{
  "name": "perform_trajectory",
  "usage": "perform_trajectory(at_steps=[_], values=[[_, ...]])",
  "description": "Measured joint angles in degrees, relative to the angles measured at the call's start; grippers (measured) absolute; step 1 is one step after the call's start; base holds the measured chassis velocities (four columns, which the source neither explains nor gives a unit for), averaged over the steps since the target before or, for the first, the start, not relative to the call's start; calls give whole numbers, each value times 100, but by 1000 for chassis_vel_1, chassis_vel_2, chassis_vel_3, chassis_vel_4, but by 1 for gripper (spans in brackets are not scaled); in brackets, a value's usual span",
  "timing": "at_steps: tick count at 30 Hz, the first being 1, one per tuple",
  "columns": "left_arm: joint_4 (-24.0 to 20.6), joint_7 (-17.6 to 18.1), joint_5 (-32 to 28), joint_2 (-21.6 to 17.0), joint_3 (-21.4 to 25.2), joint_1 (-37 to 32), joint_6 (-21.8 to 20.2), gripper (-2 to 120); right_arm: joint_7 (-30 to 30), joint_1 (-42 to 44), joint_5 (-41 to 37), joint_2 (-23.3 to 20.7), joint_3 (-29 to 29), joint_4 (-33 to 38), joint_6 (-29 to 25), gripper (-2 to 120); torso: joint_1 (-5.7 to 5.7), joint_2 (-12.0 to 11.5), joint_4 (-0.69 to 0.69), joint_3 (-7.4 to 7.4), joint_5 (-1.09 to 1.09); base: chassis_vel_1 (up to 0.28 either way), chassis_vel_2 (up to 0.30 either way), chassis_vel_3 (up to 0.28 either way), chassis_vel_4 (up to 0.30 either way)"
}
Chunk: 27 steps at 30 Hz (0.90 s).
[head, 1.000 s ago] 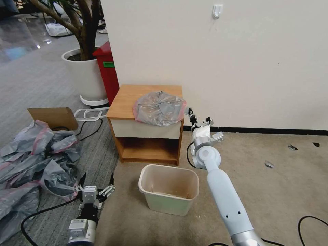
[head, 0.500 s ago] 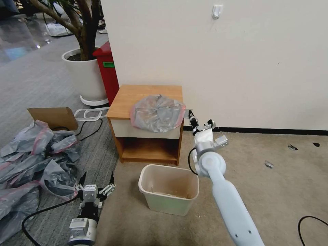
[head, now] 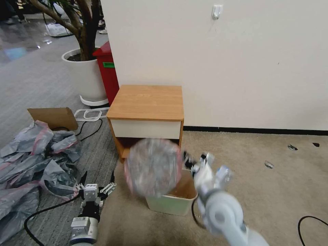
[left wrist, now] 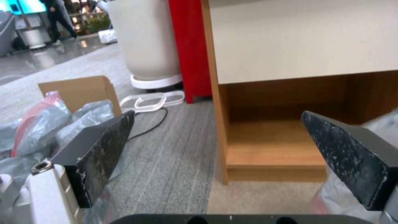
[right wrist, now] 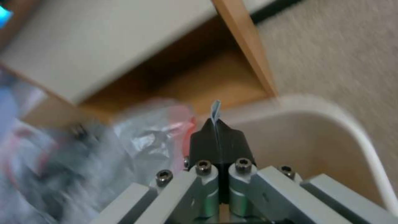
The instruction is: Pick up the garbage bag from the table and place it over the trash can.
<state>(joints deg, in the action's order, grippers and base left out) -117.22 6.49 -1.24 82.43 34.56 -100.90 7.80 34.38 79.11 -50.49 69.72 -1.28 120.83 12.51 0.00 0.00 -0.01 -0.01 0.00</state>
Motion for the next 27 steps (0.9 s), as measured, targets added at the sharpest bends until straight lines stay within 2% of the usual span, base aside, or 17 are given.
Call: perform_trajectory(at_steps=[4, 13, 20, 24, 25, 27], values=[[2, 0, 0, 7, -14, -4, 18, 100, -100, 232, 398, 100, 182, -299, -137, 0, 0, 0, 0, 0, 0, 0, 0, 0, 0], [16, 0, 5, 18, -46, -54, 113, 100, -37, 246, 452, 555, 200, -442, -242, 0, 0, 0, 1, 1, 0, 0, 0, 0, 0], [38, 0, 27, 33, -116, -41, 124, 100, -36, 263, 493, 592, 155, -451, -216, 2, 0, 0, 1, 1, 0, 0, 0, 0, 0], [62, -10, 41, 34, -177, -32, 132, 100, -5, 285, 566, 580, 157, -429, -169, 20, 0, 0, 1, 1, 0, 0, 0, 0, 0], [62, -10, 41, 34, -177, -32, 132, 100, -5, 285, 566, 580, 157, -429, -169, 20, 0, 0, 1, 1, 0, 0, 0, 0, 0], [35, -18, -7, 13, -250, -42, 116, 100, 47, 280, 599, 568, 158, -419, -158, 28, 0, 0, 1, 1, 0, 0, 0, 0, 0]])
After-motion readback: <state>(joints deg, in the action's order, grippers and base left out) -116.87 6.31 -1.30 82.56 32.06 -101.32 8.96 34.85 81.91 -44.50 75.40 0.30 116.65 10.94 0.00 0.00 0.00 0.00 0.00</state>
